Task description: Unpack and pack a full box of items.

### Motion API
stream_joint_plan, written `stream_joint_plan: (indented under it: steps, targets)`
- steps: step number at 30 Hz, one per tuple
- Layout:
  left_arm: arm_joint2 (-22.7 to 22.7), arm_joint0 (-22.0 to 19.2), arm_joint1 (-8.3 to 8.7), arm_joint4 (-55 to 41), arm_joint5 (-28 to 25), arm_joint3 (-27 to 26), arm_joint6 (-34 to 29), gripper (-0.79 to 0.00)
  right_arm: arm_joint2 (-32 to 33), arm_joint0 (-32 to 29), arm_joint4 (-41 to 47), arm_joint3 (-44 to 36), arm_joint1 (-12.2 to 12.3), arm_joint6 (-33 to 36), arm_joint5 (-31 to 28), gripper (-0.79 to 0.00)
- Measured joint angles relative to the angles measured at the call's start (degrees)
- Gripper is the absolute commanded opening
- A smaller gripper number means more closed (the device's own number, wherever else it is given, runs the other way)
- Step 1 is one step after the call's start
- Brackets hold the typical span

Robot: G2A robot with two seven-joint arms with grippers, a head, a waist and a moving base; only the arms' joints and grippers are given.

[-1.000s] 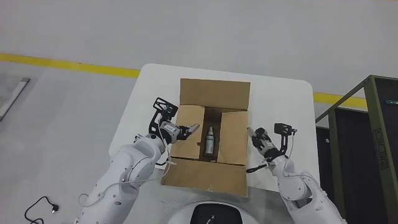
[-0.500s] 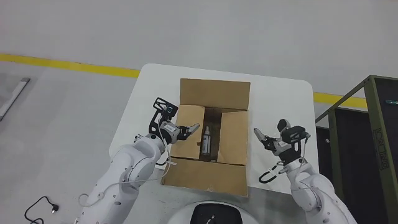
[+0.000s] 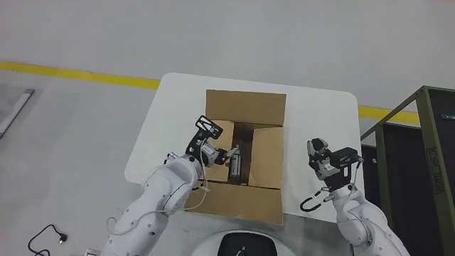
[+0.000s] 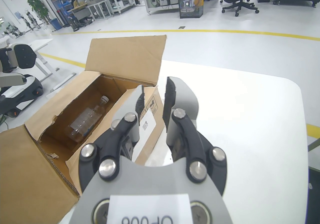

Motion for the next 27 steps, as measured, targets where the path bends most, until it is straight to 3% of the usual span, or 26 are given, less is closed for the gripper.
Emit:
stream_joint_plan:
  steps: [8, 17, 24, 27]
  targets:
    - [10.8, -4.5, -2.03, 16.2, 6.6, 7.0, -1.0, 0.0, 1.6, -1.1, 0.8, 0.3, 0.1, -0.4, -1.0, -0.785]
    - [10.8, -4.5, -2.05, 15.9, 6.7, 7.0, -1.0, 0.0, 1.8, -1.7, 1.1, 0.3, -0.1, -0.4, -1.5, -0.763]
    - [10.8, -4.1, -2.11, 16.5, 6.1, 8.1, -0.3, 0.0, 1.5, -0.9, 6.4, 2.8, -0.3, 0.6, -3.7, -0.785]
    - [12.4, -4.6, -2.77, 18.6, 7.9, 9.2, -3.1, 0.0, 1.5, -0.4, 6.4, 3.5, -0.4, 0.8, -4.1, -0.785]
